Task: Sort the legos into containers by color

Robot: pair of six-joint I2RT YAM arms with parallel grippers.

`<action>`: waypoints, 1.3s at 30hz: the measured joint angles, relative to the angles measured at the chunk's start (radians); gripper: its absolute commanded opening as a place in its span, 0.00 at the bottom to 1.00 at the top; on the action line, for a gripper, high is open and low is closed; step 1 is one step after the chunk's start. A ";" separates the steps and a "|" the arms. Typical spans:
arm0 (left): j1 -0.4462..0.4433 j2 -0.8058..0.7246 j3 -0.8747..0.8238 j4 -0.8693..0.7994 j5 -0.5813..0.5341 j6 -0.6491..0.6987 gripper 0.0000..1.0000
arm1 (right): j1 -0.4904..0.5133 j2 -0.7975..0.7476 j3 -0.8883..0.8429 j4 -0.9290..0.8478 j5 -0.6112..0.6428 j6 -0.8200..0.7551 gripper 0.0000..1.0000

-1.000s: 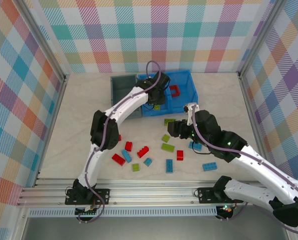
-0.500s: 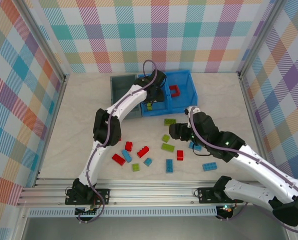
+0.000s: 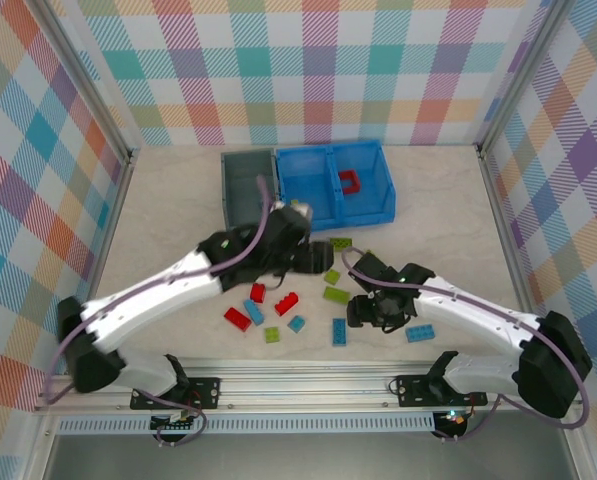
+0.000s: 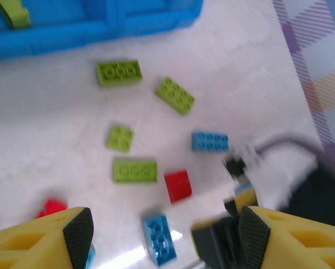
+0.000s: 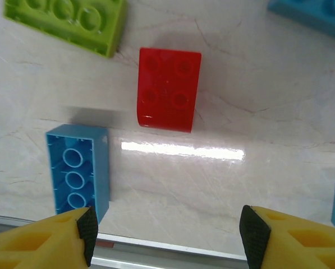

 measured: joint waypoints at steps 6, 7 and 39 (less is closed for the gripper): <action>-0.125 -0.223 -0.307 0.039 -0.054 -0.105 0.73 | -0.019 0.106 0.000 0.084 -0.011 -0.010 0.65; -0.148 -0.253 -0.338 0.042 -0.065 -0.121 0.73 | -0.027 0.117 -0.002 0.100 -0.011 -0.014 0.63; -0.135 0.041 0.005 0.172 -0.212 -0.103 0.77 | -0.470 0.484 0.696 0.109 -0.002 -0.303 0.29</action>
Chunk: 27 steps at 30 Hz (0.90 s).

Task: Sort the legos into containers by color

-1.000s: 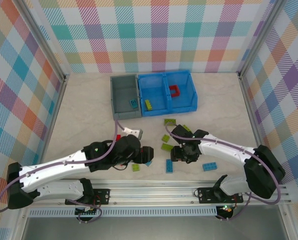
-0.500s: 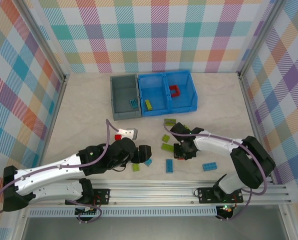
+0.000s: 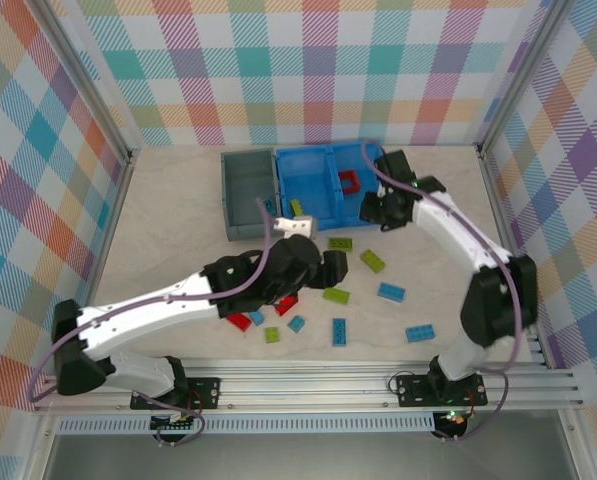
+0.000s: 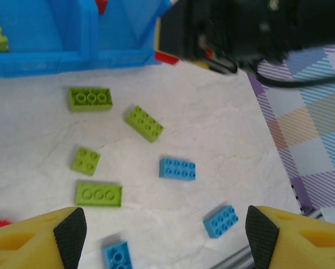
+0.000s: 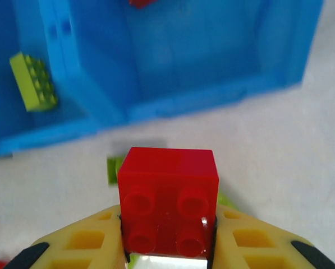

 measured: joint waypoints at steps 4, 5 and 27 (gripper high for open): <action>0.031 0.083 0.066 0.002 0.020 0.024 0.77 | -0.040 0.231 0.216 -0.024 -0.026 -0.043 0.30; 0.035 0.097 0.078 -0.002 0.021 0.029 0.77 | -0.047 0.290 0.273 -0.040 -0.032 -0.050 0.30; 0.054 0.099 0.154 -0.306 -0.100 -0.012 0.72 | -0.054 0.348 0.491 -0.189 -0.071 -0.087 0.56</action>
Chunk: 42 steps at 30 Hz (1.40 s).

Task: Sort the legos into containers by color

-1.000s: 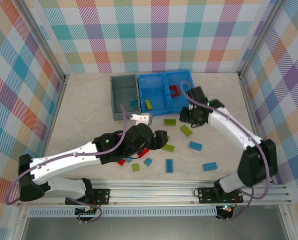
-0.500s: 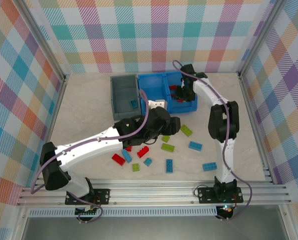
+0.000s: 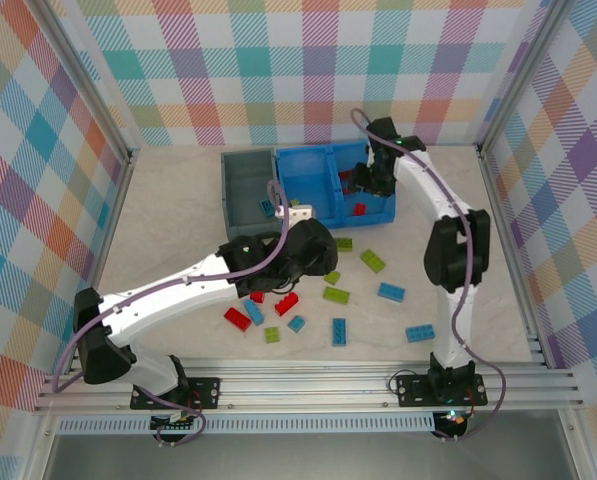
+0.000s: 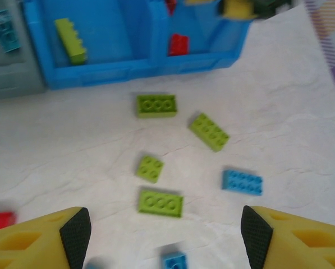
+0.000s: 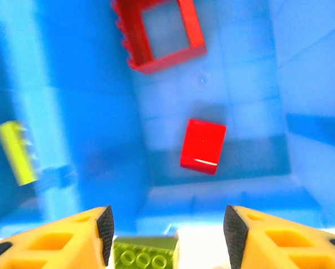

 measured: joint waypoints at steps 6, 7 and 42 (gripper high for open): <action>0.014 -0.125 -0.216 -0.125 -0.003 -0.147 0.68 | 0.158 -0.509 -0.365 0.103 0.028 0.014 0.57; 0.020 -0.143 -0.264 -0.139 0.004 -0.172 0.67 | 0.219 -0.599 -0.456 0.135 0.023 0.024 0.57; 0.201 0.079 -0.561 0.023 0.130 -0.336 0.41 | 0.687 -1.101 -1.167 0.349 -0.023 0.253 0.60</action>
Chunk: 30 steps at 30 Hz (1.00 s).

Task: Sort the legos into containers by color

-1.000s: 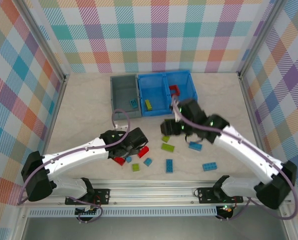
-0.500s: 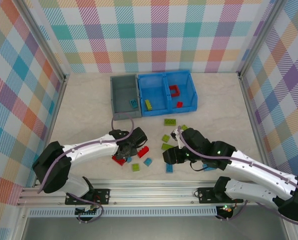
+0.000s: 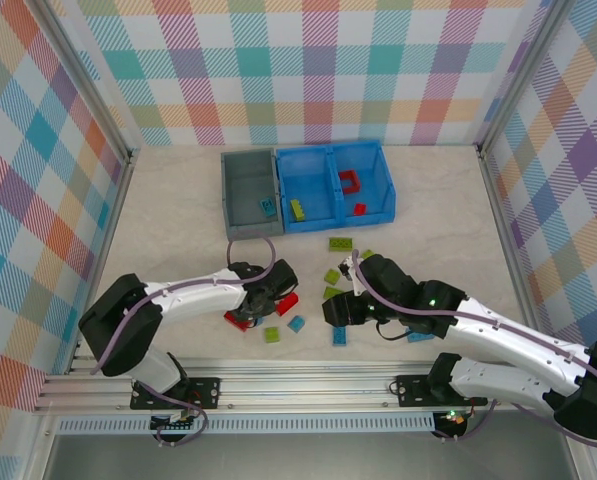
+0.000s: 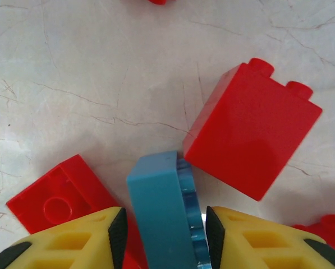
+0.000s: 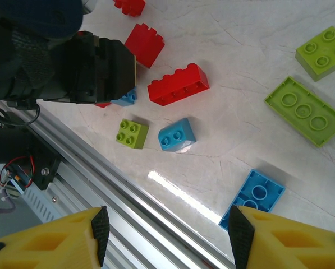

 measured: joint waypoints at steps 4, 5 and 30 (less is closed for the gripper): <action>0.001 0.010 0.002 0.006 -0.001 0.000 0.39 | 0.000 -0.008 0.000 0.000 0.001 0.003 0.60; 0.002 0.019 0.003 0.012 0.000 0.001 0.39 | 0.000 -0.012 0.000 0.000 0.001 0.004 0.60; 0.019 -0.178 0.328 -0.200 -0.048 0.125 0.14 | 0.000 -0.074 0.107 0.053 0.029 -0.021 0.63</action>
